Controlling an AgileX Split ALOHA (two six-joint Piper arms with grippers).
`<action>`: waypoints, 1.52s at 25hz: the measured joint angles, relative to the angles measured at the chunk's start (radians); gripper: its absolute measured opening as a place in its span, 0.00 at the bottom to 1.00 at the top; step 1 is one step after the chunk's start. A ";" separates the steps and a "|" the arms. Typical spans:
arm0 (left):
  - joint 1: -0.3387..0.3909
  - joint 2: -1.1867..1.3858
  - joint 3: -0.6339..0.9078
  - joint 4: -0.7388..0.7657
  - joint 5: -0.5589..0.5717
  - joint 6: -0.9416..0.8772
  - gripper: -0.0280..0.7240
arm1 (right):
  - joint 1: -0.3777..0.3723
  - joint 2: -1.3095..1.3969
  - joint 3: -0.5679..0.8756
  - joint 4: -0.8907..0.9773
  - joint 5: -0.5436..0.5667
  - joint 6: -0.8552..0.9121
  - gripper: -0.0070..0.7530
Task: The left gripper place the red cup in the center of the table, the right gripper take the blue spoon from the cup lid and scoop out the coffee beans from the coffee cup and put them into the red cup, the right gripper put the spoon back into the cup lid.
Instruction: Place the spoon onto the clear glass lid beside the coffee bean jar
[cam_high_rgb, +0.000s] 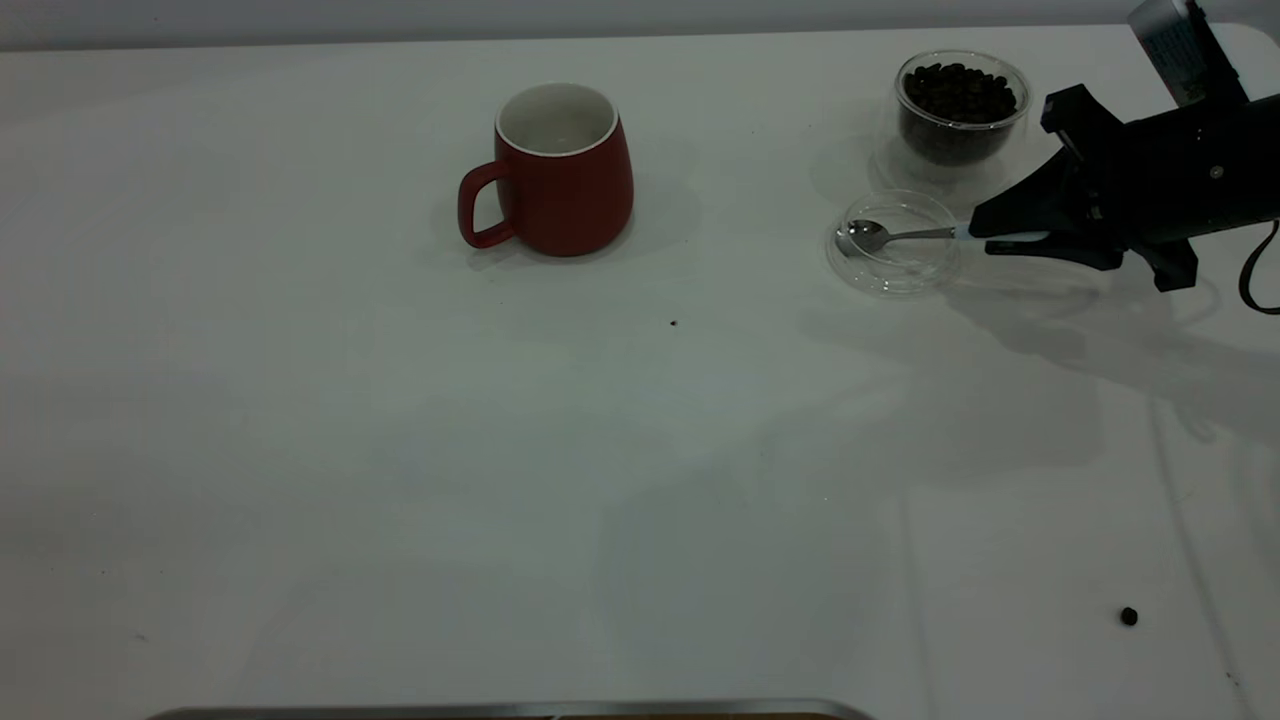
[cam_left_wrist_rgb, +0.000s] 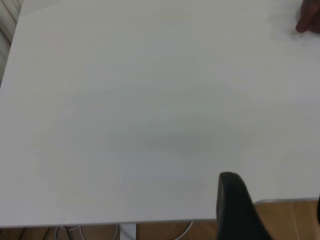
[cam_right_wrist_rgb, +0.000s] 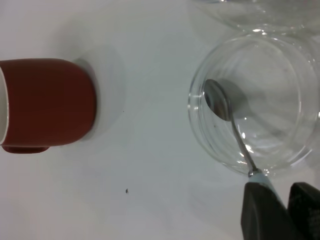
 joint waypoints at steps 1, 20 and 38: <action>0.000 0.000 0.000 0.000 0.000 0.000 0.63 | 0.001 0.000 0.000 0.000 -0.005 0.000 0.17; 0.000 0.000 0.000 0.000 0.000 0.000 0.63 | 0.004 0.014 0.000 -0.024 -0.117 -0.013 0.43; 0.000 0.000 0.000 0.000 0.000 -0.002 0.63 | 0.004 0.015 0.000 -0.022 -0.106 -0.015 0.59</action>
